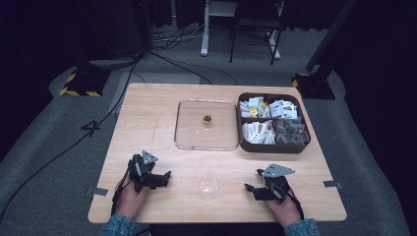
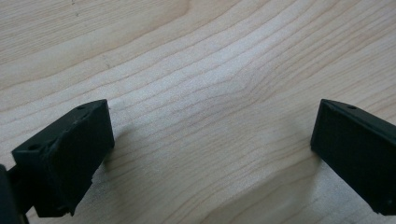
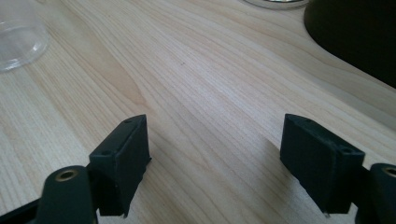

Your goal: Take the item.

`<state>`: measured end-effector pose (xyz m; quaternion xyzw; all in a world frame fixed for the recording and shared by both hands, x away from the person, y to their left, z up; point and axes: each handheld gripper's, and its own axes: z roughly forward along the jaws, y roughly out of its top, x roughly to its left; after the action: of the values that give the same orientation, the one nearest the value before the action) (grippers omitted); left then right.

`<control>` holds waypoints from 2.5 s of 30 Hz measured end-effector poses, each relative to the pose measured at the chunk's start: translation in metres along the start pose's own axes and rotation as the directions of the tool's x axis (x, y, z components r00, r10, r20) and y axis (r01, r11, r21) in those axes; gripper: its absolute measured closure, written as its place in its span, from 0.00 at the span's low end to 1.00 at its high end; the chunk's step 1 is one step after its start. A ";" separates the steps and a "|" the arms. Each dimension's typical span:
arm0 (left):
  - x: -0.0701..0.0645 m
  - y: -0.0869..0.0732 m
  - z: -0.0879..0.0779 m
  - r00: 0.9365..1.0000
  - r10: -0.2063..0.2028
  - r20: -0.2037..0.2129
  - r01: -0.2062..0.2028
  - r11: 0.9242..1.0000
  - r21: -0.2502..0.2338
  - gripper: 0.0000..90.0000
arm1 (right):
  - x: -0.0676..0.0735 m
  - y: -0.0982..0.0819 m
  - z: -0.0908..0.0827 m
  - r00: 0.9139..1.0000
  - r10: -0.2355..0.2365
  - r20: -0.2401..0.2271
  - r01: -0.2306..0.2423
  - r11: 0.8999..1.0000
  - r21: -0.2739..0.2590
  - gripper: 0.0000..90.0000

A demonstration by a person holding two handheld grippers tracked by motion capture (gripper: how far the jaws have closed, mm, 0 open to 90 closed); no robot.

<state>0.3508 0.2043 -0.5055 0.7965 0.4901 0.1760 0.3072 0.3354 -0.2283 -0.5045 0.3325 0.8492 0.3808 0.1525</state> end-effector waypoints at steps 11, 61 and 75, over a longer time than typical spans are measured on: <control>0.000 0.000 0.000 1.000 0.000 0.002 0.000 1.000 0.000 0.00 | 0.000 0.000 0.000 1.000 0.001 -0.002 -0.001 1.000 0.001 0.27; 0.000 0.001 0.000 1.000 0.003 0.001 -0.003 1.000 -0.001 0.00 | -0.069 0.083 -0.084 0.984 0.103 0.144 -0.093 0.993 -0.077 0.35; 0.000 0.001 0.000 1.000 0.003 0.001 -0.003 1.000 -0.001 0.00 | -0.106 0.105 -0.087 0.963 0.132 0.235 -0.121 0.991 -0.063 0.35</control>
<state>0.3515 0.2043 -0.5054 0.7973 0.4886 0.1763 0.3076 0.4159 -0.2960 -0.3676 0.4255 0.7924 0.3674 0.2367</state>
